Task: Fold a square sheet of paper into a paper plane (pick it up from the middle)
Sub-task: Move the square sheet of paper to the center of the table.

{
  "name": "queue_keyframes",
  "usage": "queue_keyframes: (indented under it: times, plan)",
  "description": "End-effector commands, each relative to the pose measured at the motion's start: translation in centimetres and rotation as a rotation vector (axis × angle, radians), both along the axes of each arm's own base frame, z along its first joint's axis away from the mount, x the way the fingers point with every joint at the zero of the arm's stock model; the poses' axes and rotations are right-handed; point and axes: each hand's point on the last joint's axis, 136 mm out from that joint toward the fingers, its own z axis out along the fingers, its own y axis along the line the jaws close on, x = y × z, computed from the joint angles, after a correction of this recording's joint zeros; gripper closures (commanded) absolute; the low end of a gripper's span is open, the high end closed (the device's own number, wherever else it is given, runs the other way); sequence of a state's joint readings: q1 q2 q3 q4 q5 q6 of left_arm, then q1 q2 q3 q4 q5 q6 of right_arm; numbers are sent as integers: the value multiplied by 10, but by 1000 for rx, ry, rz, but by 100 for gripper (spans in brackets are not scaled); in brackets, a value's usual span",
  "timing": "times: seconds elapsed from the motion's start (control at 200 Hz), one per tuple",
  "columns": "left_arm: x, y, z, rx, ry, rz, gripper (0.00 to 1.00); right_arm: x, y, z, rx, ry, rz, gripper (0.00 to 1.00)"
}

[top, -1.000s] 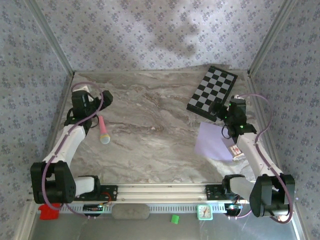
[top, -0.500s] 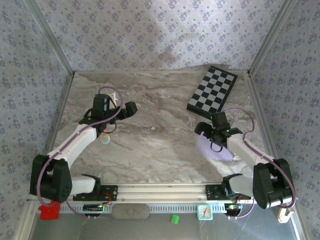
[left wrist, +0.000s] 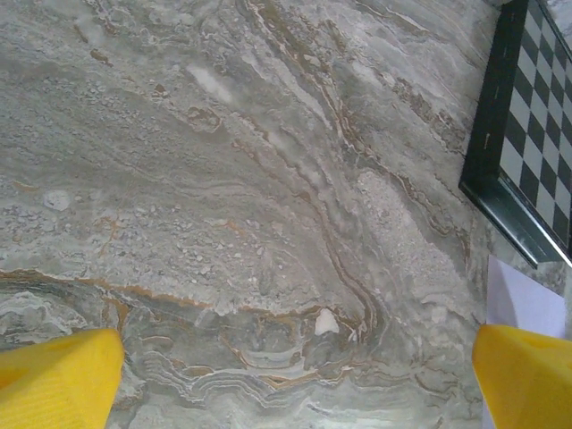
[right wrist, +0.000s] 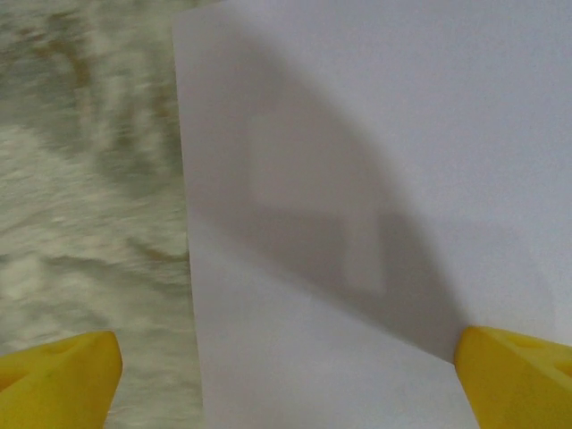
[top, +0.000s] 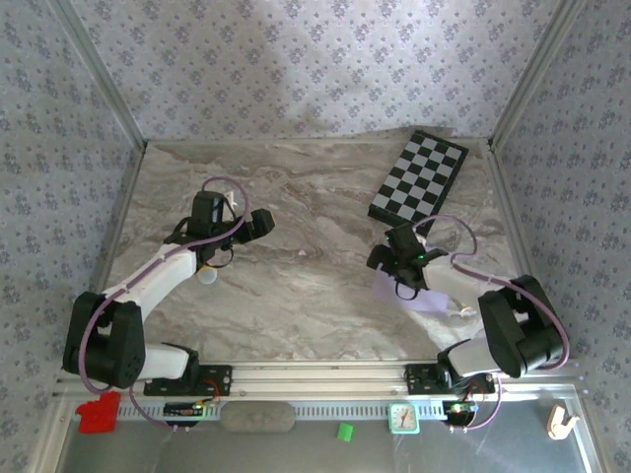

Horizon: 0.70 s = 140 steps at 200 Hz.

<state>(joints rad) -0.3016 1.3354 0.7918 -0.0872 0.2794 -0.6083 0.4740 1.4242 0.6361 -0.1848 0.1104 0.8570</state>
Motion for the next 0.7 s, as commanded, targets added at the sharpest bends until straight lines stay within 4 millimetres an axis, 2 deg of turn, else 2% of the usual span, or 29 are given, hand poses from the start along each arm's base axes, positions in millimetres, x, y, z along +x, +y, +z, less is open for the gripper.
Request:
queue_keyframes:
  times: [0.0, 0.2, 0.405, 0.475, 0.545, 0.615, 0.695]
  plan:
    - [4, 4, -1, 27, 9, 23, 0, -16, 50, -19, 122, 94, 1, 2]
    - [5, 20, -3, 95, 28, 77, 0, 0, 142, -4, 242, 75, 93, 3]
    - [4, 42, -4, 107, 63, 159, 0, 22, 227, -4, 398, 94, 184, 6]
    - [3, 49, -5, 101, 74, 183, 0, 30, 244, 0, 433, 92, 212, 8]
    - [2, 53, -3, 96, 84, 190, 0, 38, 255, 16, 473, 54, 242, 8]
    - [1, 51, 0, 90, 87, 181, 0, 48, 259, 45, 525, -18, 277, 8]
    - [-1, 47, 2, 76, 103, 165, 0, 58, 250, 80, 549, -104, 298, 8]
